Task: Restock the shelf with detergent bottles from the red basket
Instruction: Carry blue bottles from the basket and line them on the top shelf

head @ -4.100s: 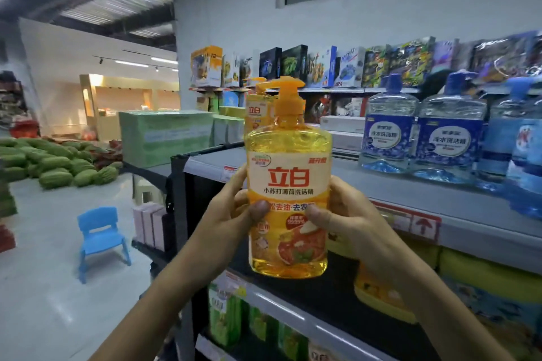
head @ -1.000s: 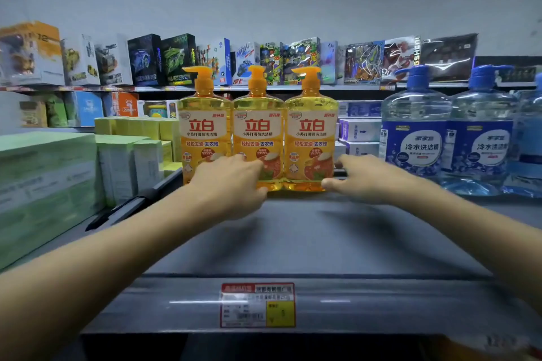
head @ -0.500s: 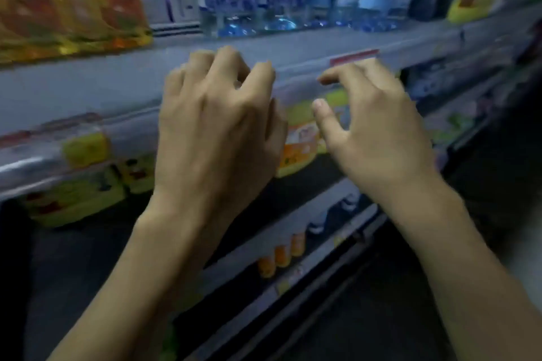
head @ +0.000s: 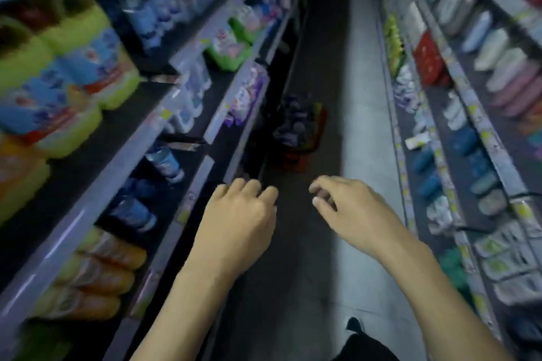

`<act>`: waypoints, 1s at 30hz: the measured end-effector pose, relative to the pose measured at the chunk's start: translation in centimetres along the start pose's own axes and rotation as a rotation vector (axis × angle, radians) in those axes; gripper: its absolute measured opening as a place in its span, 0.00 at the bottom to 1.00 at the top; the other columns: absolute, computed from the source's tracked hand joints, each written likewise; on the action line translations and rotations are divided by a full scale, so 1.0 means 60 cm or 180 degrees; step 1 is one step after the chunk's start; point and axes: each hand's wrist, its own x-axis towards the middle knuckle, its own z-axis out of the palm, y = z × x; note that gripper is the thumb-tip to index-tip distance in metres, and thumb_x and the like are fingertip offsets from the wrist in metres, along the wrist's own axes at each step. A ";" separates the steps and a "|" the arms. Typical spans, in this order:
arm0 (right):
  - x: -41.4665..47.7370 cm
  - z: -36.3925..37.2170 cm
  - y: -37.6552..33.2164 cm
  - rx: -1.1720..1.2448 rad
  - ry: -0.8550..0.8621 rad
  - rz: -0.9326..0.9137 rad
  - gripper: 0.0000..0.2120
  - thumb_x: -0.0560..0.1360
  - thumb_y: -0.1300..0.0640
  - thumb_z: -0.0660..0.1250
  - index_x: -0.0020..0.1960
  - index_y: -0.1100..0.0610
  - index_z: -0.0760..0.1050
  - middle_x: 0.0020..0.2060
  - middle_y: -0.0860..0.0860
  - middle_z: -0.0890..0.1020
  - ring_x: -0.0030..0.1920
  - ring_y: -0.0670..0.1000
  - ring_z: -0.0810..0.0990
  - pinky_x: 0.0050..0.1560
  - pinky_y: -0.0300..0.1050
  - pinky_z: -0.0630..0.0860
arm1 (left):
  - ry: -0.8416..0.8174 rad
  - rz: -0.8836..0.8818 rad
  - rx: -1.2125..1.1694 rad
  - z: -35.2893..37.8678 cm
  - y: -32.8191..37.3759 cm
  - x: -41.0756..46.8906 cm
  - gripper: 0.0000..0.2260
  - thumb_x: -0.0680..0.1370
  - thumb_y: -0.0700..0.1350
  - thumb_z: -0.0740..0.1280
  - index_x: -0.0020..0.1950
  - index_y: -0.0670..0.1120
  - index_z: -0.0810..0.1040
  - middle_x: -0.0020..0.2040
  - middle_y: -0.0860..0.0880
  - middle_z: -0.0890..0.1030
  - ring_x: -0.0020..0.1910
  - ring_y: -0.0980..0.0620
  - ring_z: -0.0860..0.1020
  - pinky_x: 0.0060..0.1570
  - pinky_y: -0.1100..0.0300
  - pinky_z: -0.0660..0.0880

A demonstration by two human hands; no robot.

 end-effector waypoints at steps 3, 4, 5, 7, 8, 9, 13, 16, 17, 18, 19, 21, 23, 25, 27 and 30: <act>0.012 -0.022 0.131 0.0070 -0.0085 0.0235 0.08 0.82 0.49 0.60 0.58 0.45 0.75 0.48 0.44 0.83 0.49 0.51 0.81 0.49 0.49 0.78 | -0.0159 0.0288 -0.0172 0.056 0.081 0.084 0.10 0.77 0.48 0.59 0.45 0.48 0.80 0.36 0.50 0.79 0.36 0.45 0.79 0.33 0.52 0.76; 0.018 -0.027 0.174 0.0065 -0.0072 0.0316 0.07 0.82 0.49 0.60 0.58 0.45 0.73 0.46 0.46 0.84 0.47 0.52 0.82 0.48 0.50 0.78 | -0.0216 0.0305 -0.0234 0.073 0.105 0.112 0.09 0.77 0.48 0.61 0.44 0.48 0.79 0.35 0.51 0.79 0.33 0.46 0.79 0.31 0.53 0.75; 0.025 -0.033 0.215 0.0095 -0.0072 0.0391 0.06 0.82 0.50 0.59 0.57 0.44 0.72 0.43 0.47 0.84 0.45 0.53 0.82 0.47 0.51 0.79 | -0.0265 0.0318 -0.0271 0.089 0.128 0.138 0.07 0.77 0.47 0.63 0.42 0.49 0.78 0.33 0.52 0.78 0.31 0.47 0.79 0.30 0.55 0.74; 0.044 -0.043 0.286 0.0147 -0.0143 0.0520 0.05 0.82 0.50 0.59 0.56 0.44 0.72 0.39 0.47 0.84 0.43 0.53 0.83 0.46 0.52 0.80 | -0.0363 0.0284 -0.0328 0.119 0.165 0.183 0.06 0.76 0.45 0.67 0.39 0.49 0.75 0.31 0.52 0.76 0.28 0.48 0.76 0.27 0.57 0.68; 0.056 -0.049 0.315 0.0151 -0.0180 0.0559 0.06 0.82 0.51 0.59 0.56 0.44 0.72 0.40 0.47 0.84 0.44 0.53 0.83 0.46 0.52 0.80 | -0.0426 0.0207 -0.0375 0.130 0.180 0.204 0.08 0.76 0.45 0.68 0.38 0.49 0.74 0.29 0.53 0.74 0.26 0.49 0.75 0.26 0.58 0.65; 0.068 -0.058 0.341 0.0160 -0.0230 0.0601 0.07 0.82 0.51 0.59 0.57 0.44 0.73 0.42 0.47 0.84 0.45 0.53 0.83 0.47 0.53 0.80 | -0.0485 0.0092 -0.0437 0.139 0.192 0.222 0.10 0.76 0.44 0.69 0.37 0.49 0.72 0.29 0.53 0.73 0.25 0.49 0.74 0.25 0.59 0.62; 0.119 -0.083 0.413 0.0234 -0.0528 0.0645 0.09 0.82 0.51 0.59 0.60 0.46 0.73 0.48 0.45 0.83 0.48 0.52 0.81 0.49 0.51 0.79 | -0.0643 -0.0442 -0.0916 0.174 0.215 0.270 0.09 0.80 0.47 0.64 0.40 0.49 0.70 0.33 0.53 0.74 0.31 0.50 0.74 0.27 0.56 0.68; 0.175 -0.090 0.450 0.0344 -0.0888 0.0603 0.10 0.82 0.50 0.59 0.62 0.46 0.72 0.49 0.44 0.83 0.48 0.51 0.80 0.50 0.49 0.78 | -0.0835 -0.0649 -0.0972 0.201 0.205 0.315 0.06 0.80 0.49 0.63 0.45 0.50 0.74 0.40 0.54 0.75 0.38 0.51 0.76 0.34 0.55 0.73; 0.198 -0.091 0.459 0.0347 -0.0986 0.0591 0.11 0.82 0.49 0.60 0.63 0.46 0.72 0.49 0.44 0.82 0.49 0.50 0.80 0.49 0.47 0.77 | -0.0906 -0.0712 -0.0969 0.210 0.198 0.334 0.06 0.80 0.50 0.63 0.46 0.51 0.74 0.41 0.54 0.75 0.40 0.51 0.76 0.35 0.55 0.75; 0.223 -0.092 0.466 0.0342 -0.1073 0.0583 0.12 0.82 0.49 0.60 0.64 0.46 0.72 0.49 0.43 0.82 0.49 0.50 0.80 0.49 0.47 0.77 | -0.0968 -0.0762 -0.0979 0.221 0.190 0.353 0.05 0.81 0.51 0.62 0.47 0.51 0.75 0.43 0.54 0.75 0.41 0.52 0.77 0.37 0.54 0.76; 0.248 -0.092 0.472 0.0340 -0.1148 0.0580 0.13 0.82 0.48 0.60 0.65 0.46 0.72 0.50 0.44 0.82 0.50 0.50 0.80 0.50 0.47 0.77 | -0.1024 -0.0799 -0.0998 0.232 0.182 0.373 0.06 0.81 0.51 0.62 0.49 0.52 0.75 0.44 0.54 0.74 0.42 0.52 0.77 0.39 0.54 0.77; 0.298 -0.092 0.481 0.0330 -0.1294 0.0569 0.14 0.81 0.48 0.61 0.66 0.47 0.72 0.51 0.45 0.82 0.52 0.51 0.80 0.53 0.48 0.78 | -0.1166 -0.0869 -0.1021 0.255 0.165 0.419 0.06 0.81 0.52 0.61 0.53 0.53 0.75 0.47 0.54 0.74 0.44 0.52 0.77 0.41 0.53 0.78; 0.352 -0.096 0.489 0.0286 -0.1397 0.0578 0.15 0.81 0.48 0.60 0.67 0.47 0.71 0.52 0.45 0.82 0.52 0.50 0.81 0.54 0.50 0.78 | -0.1200 -0.0898 -0.0993 0.284 0.146 0.472 0.07 0.81 0.53 0.61 0.55 0.53 0.75 0.48 0.54 0.75 0.46 0.52 0.78 0.43 0.53 0.78; 0.408 -0.104 0.497 0.0216 -0.1441 0.0572 0.16 0.82 0.47 0.60 0.68 0.46 0.71 0.53 0.45 0.82 0.52 0.49 0.81 0.54 0.49 0.79 | -0.1146 -0.0946 -0.1017 0.312 0.128 0.525 0.07 0.81 0.54 0.61 0.55 0.53 0.75 0.48 0.54 0.75 0.48 0.51 0.78 0.43 0.52 0.78; 0.465 -0.116 0.507 0.0155 -0.1451 0.0600 0.15 0.82 0.47 0.60 0.68 0.46 0.71 0.54 0.44 0.82 0.52 0.48 0.81 0.54 0.48 0.79 | -0.1096 -0.0994 -0.1096 0.337 0.109 0.581 0.08 0.81 0.54 0.61 0.55 0.53 0.75 0.49 0.54 0.75 0.48 0.51 0.78 0.43 0.52 0.78; 0.553 -0.147 0.514 0.0110 -0.1441 0.0626 0.16 0.81 0.47 0.60 0.68 0.45 0.71 0.54 0.45 0.82 0.52 0.48 0.81 0.55 0.49 0.78 | -0.1144 -0.0989 -0.1237 0.362 0.080 0.666 0.08 0.81 0.54 0.60 0.57 0.54 0.74 0.51 0.55 0.75 0.50 0.53 0.77 0.45 0.55 0.77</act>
